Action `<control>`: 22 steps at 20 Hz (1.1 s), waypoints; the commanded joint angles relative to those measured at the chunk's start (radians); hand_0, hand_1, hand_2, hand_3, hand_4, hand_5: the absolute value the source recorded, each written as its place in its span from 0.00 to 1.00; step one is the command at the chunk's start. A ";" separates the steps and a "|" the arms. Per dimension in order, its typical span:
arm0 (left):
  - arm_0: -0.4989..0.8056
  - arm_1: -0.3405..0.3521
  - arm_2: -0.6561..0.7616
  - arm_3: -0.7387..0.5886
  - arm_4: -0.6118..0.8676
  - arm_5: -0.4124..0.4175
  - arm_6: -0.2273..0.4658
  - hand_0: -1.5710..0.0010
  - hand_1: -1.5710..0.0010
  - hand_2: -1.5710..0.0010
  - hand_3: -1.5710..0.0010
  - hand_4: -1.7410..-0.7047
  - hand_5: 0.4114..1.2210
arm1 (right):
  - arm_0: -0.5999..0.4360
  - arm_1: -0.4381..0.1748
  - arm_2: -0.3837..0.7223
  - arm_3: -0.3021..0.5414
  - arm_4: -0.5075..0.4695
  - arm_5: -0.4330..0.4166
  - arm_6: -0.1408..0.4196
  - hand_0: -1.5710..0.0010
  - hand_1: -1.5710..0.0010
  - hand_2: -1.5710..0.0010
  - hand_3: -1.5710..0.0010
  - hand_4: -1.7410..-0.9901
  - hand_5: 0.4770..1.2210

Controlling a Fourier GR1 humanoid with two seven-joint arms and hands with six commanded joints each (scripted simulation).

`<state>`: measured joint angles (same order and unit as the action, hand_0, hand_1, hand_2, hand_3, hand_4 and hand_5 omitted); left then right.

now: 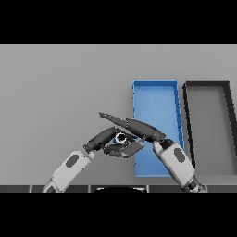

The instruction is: Pick up the blue pipe and place it into the blue bin.

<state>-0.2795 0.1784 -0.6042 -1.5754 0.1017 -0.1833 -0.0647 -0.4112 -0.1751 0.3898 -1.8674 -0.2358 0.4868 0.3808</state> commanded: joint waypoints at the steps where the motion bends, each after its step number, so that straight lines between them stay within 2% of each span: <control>1: 0.005 0.007 0.003 -0.007 0.010 -0.009 -0.001 0.00 0.00 0.00 0.02 0.00 1.00 | -0.013 -0.003 -0.006 0.007 -0.010 0.009 -0.006 1.00 0.99 0.98 1.00 0.69 0.04; 2: -0.003 0.000 0.011 -0.002 0.029 -0.017 0.009 0.00 0.00 0.00 0.06 0.00 1.00 | -0.036 0.004 -0.005 0.029 -0.017 0.018 0.008 0.97 0.95 0.93 0.97 0.66 0.04; 3: -0.015 0.009 0.005 -0.003 -0.002 -0.011 0.013 0.11 0.16 0.16 0.18 0.00 1.00 | -0.056 0.019 0.002 0.046 -0.023 0.029 0.008 0.88 0.86 0.85 0.90 0.59 0.04; 4: -0.024 0.031 -0.015 0.003 -0.040 -0.019 0.077 0.25 0.31 0.32 0.34 0.06 1.00 | -0.073 0.020 0.005 0.063 -0.023 0.041 0.022 0.78 0.76 0.76 0.81 0.54 0.04; 5: -0.031 0.048 -0.031 -0.004 -0.051 -0.041 0.124 0.37 0.44 0.46 0.48 0.18 1.00 | -0.084 0.027 0.012 0.069 -0.018 0.051 0.022 0.66 0.66 0.66 0.72 0.51 0.04; 6: -0.030 0.042 -0.026 -0.002 -0.061 -0.035 0.145 0.48 0.55 0.57 0.58 0.25 1.00 | -0.101 0.033 0.012 0.084 -0.011 0.061 0.009 0.54 0.55 0.53 0.60 0.41 0.06; 7: -0.030 0.030 -0.007 0.005 -0.066 -0.034 0.129 0.51 0.55 0.56 0.63 0.20 1.00 | -0.103 0.038 0.014 0.093 -0.034 0.068 -0.006 0.43 0.44 0.42 0.51 0.34 0.10; 8: -0.018 0.013 -0.005 0.008 -0.081 -0.019 0.115 0.40 0.44 0.45 0.50 0.16 1.00 | -0.098 0.046 0.026 0.096 -0.065 0.075 -0.010 0.35 0.36 0.34 0.45 0.28 0.17; 9: -0.002 0.006 0.000 -0.006 -0.073 -0.012 0.107 0.32 0.35 0.38 0.40 0.13 1.00 | -0.099 0.047 0.030 0.092 -0.099 0.073 -0.001 0.28 0.28 0.27 0.39 0.24 0.25; 10: -0.010 -0.014 0.007 -0.001 -0.062 -0.005 0.079 0.26 0.28 0.33 0.32 0.10 1.00 | -0.091 0.049 0.033 0.100 -0.123 0.065 0.039 0.22 0.23 0.22 0.31 0.29 0.34; 11: -0.008 -0.021 0.023 0.010 -0.034 -0.010 0.045 0.21 0.23 0.29 0.26 0.08 1.00 | -0.097 0.054 0.025 0.109 -0.146 0.066 0.047 0.18 0.18 0.17 0.25 0.33 0.47; 13: 0.013 -0.033 0.028 0.007 -0.009 -0.016 0.009 0.13 0.14 0.20 0.16 0.05 1.00 | -0.082 0.065 0.033 0.107 -0.122 0.067 0.008 0.11 0.12 0.11 0.16 0.39 0.66; 14: 0.008 -0.039 0.036 0.006 -0.003 -0.018 0.021 0.11 0.12 0.17 0.13 0.04 1.00 | -0.085 0.053 0.032 0.109 -0.068 0.075 -0.057 0.09 0.09 0.09 0.13 0.40 0.73; 15: 0.008 -0.038 0.034 0.002 -0.002 -0.018 0.041 0.08 0.09 0.14 0.11 0.03 1.00 | -0.085 0.049 0.042 0.108 -0.032 0.076 -0.087 0.07 0.07 0.07 0.10 0.39 0.78; 16: 0.016 -0.030 0.034 -0.013 0.004 -0.024 0.061 0.07 0.07 0.13 0.08 0.03 1.00 | -0.080 0.039 0.046 0.099 -0.031 0.076 -0.093 0.06 0.06 0.06 0.08 0.38 0.83; 18: 0.014 -0.026 0.038 -0.005 -0.001 -0.021 0.041 0.04 0.05 0.11 0.05 0.02 1.00 | -0.091 0.047 0.051 0.106 -0.022 0.070 -0.086 0.04 0.04 0.04 0.05 0.36 0.89; 19: 0.028 -0.018 0.035 -0.015 0.011 -0.024 0.028 0.03 0.04 0.12 0.04 0.01 1.00 | -0.095 0.061 0.048 0.107 -0.033 0.064 -0.061 0.03 0.03 0.03 0.04 0.35 0.91; 20: 0.018 -0.010 0.038 -0.015 -0.001 -0.019 0.022 0.09 0.14 0.22 0.15 0.09 1.00 | -0.082 0.064 0.043 0.101 -0.043 0.057 -0.075 0.02 0.02 0.02 0.03 0.35 0.93; 22: -0.008 0.019 0.022 -0.015 -0.061 -0.036 0.007 0.41 0.45 0.50 0.46 0.31 1.00 | -0.075 0.066 0.033 0.091 -0.066 0.052 -0.070 0.02 0.02 0.01 0.02 0.34 0.95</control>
<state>-0.2882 0.1975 -0.5822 -1.5910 0.0394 -0.2212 -0.0625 -0.4861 -0.1091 0.4230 -1.7761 -0.3003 0.5407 0.3122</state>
